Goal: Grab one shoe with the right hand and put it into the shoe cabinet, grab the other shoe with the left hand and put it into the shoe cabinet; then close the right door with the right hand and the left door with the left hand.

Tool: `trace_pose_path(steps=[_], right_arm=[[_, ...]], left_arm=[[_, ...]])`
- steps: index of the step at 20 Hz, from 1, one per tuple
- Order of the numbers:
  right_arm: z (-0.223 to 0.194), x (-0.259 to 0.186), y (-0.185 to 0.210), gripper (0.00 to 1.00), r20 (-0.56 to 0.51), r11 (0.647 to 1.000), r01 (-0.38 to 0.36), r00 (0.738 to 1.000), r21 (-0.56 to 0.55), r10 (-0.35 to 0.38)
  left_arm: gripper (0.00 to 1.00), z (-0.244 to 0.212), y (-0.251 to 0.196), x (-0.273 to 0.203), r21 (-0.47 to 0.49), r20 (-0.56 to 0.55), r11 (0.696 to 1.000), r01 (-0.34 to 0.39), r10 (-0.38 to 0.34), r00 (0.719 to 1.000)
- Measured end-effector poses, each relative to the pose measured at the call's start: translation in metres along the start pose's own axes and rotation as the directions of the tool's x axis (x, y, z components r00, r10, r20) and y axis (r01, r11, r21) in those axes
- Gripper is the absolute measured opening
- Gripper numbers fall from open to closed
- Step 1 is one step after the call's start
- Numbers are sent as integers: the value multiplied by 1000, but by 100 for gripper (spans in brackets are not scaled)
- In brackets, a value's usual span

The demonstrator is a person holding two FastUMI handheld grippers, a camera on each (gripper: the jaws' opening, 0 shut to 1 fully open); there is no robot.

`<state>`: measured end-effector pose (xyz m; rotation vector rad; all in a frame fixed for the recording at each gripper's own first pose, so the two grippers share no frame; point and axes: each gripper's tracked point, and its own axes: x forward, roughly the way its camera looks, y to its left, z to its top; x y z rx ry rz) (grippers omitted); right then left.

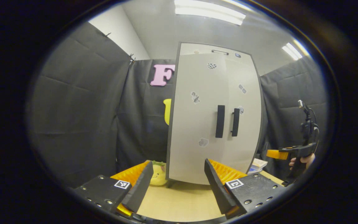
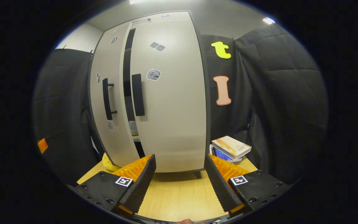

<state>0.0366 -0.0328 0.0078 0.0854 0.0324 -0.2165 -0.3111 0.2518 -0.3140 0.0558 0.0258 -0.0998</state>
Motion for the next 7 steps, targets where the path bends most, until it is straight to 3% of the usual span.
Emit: trace_pose_path(steps=[7], right_arm=[[3, 10, 0, 98, 1, 1000, 2, 1000, 1, -2]], left_arm=[[93, -5, 4, 1, -4, -4, 1000, -26, 26, 1000]])
